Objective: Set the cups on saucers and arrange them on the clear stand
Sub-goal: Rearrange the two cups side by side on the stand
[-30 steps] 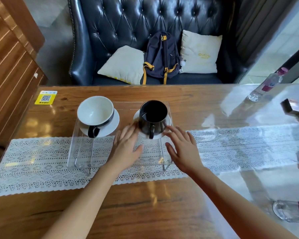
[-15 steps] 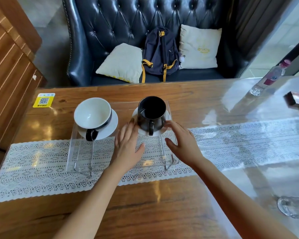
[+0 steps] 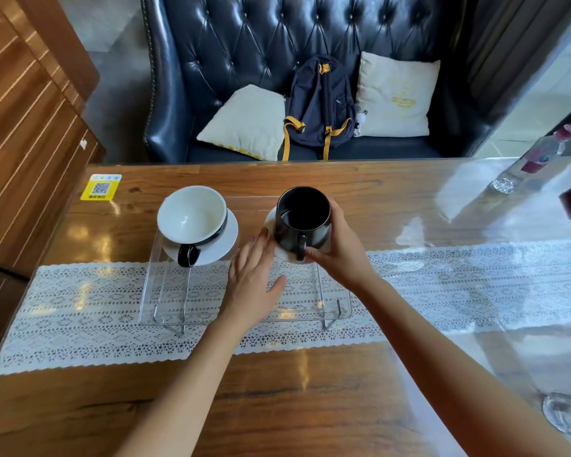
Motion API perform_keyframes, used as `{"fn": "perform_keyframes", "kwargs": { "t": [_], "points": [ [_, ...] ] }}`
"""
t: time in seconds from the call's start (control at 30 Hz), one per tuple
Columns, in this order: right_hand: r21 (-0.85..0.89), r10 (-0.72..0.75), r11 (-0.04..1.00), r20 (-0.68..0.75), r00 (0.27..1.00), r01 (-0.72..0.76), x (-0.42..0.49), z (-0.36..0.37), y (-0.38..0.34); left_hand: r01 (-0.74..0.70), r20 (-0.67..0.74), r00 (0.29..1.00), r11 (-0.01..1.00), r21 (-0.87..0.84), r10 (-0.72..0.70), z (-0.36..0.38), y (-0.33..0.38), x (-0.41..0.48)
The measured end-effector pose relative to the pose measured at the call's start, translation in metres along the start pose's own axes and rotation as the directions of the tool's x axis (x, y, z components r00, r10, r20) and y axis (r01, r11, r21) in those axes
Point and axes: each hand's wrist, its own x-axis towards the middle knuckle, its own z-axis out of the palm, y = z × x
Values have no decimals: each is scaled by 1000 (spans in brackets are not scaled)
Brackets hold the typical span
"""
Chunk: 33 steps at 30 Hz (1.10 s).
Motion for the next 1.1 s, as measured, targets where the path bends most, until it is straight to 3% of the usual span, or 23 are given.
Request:
{"fn": "perform_keyframes", "kwargs": {
  "t": [0.17,0.93,1.1],
  "points": [
    [-78,-10,997,-32,999,8,4,2,5,-6,-7,1000,1000,-6,5,1,-2,0],
    [-95,20,995,-31,999,-23,8,2,7,-4,-18,1000,1000,3,4,-1,3,0],
    [12,45,999,17,999,-45,6,1,3,-44,-186,983,972,-232,1,-15,22,-30]
  ]
}}
